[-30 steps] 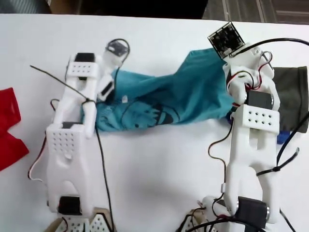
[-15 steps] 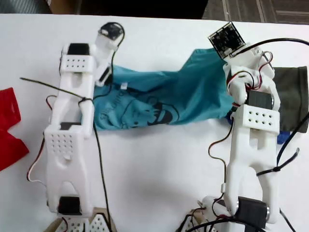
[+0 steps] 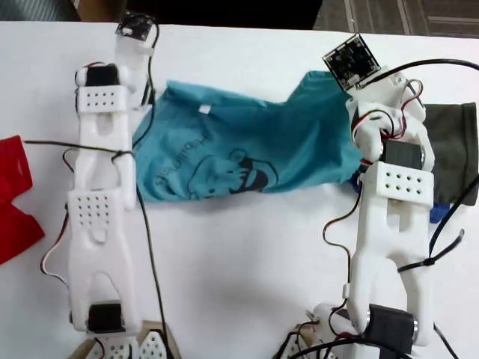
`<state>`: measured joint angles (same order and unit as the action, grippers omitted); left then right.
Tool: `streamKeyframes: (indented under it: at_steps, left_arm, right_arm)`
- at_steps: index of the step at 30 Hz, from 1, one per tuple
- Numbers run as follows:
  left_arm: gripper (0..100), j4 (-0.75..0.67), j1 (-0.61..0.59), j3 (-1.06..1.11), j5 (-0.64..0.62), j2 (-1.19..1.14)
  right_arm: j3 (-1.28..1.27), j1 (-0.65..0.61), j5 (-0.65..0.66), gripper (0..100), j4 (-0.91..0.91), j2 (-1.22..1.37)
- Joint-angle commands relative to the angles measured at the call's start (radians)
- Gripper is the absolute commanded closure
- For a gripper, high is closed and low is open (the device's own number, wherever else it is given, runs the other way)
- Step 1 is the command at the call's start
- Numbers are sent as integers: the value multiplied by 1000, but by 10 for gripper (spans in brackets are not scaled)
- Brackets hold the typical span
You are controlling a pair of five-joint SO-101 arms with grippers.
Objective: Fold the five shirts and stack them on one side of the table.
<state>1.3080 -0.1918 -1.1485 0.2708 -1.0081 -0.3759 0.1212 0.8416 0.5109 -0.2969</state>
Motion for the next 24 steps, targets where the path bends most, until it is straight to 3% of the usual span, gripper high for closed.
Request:
streamKeyframes:
  at_steps: [1, 4, 9, 16, 20, 24]
  left_arm:
    - [831, 54, -9, -94, -9, 2]
    - [831, 129, 15, -134, 17, -8]
    - [831, 120, 107, -130, 63, -11]
    - [831, 80, 144, 108, 72, -11]
    - [832, 114, 147, 231, 166, -11]
    - [858, 253, 147, 259, 276, -8]
  right_arm:
    - [6, 4, 3, 978, -16, -2]
    - [6, 4, 6, 978, -16, -2]
    - [6, 2, 3, 978, -16, -2]
    - [6, 10, 6, 978, -12, -8]
    - [12, 5, 6, 978, -5, -12]
    - [12, 4, 6, 978, -5, -13]
